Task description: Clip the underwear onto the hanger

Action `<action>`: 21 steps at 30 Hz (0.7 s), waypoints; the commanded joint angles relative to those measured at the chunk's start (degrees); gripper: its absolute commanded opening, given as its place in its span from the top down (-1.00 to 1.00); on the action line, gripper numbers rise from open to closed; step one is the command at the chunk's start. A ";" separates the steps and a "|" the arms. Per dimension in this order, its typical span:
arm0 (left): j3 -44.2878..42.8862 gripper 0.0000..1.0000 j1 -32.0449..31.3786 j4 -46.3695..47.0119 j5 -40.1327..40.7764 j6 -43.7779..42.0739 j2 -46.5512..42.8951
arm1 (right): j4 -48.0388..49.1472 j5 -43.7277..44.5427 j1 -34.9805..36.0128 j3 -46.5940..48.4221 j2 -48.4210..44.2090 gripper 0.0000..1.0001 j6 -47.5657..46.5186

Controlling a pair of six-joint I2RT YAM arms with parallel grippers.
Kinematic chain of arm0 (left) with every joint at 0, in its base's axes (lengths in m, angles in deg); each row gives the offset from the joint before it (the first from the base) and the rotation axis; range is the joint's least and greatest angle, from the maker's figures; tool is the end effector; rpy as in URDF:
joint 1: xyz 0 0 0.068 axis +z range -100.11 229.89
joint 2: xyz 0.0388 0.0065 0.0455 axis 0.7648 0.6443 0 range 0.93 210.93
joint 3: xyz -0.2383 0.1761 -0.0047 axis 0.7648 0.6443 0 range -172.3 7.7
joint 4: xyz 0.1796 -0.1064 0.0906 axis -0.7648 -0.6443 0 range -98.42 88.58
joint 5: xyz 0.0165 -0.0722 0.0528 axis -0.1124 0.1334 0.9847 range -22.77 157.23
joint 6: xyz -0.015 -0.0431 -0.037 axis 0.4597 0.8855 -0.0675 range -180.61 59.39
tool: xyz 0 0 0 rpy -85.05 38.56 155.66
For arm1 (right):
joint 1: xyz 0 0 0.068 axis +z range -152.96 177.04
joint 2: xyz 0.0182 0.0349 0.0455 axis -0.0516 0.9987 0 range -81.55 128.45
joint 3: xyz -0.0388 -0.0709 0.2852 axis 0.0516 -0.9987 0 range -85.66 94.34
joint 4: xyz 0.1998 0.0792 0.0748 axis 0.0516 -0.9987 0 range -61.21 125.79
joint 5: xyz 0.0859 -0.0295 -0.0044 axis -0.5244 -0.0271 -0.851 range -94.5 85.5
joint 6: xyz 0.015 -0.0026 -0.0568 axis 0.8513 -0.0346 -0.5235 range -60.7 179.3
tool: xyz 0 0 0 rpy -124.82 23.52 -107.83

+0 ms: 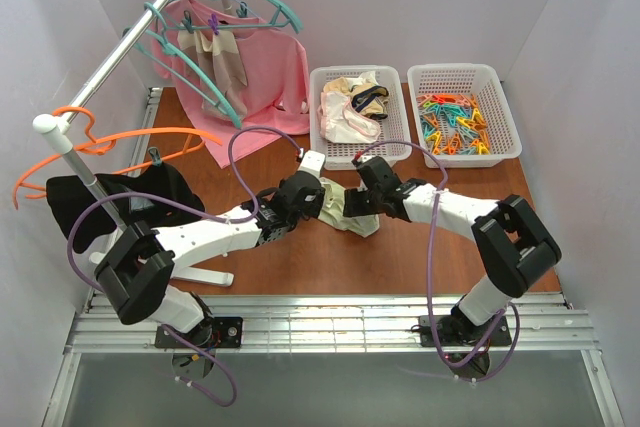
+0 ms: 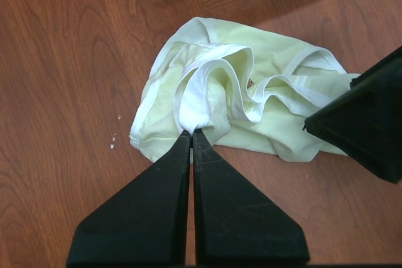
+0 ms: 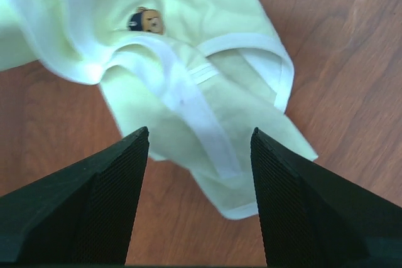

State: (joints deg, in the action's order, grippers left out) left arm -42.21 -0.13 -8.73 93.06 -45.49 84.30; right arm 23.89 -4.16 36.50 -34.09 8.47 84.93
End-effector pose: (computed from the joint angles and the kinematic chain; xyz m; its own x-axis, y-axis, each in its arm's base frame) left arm 0.1933 -0.2017 0.2616 -0.5297 0.2662 -0.8053 0.3517 0.9329 0.0771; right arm 0.2279 0.1873 0.2294 -0.8095 -0.1061 -0.5774 -0.3133 0.9099 0.2720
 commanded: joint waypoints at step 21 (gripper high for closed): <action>0.00 1.00 2.65 3.35 -0.16 -3.33 2.23 | -14.01 20.84 2.99 6.08 -11.08 0.97 -5.06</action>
State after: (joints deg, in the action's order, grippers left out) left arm -39.33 2.34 -8.21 92.86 -46.28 85.11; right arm 15.06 11.77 39.21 -31.64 3.90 81.43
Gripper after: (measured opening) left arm 0.002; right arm 0.016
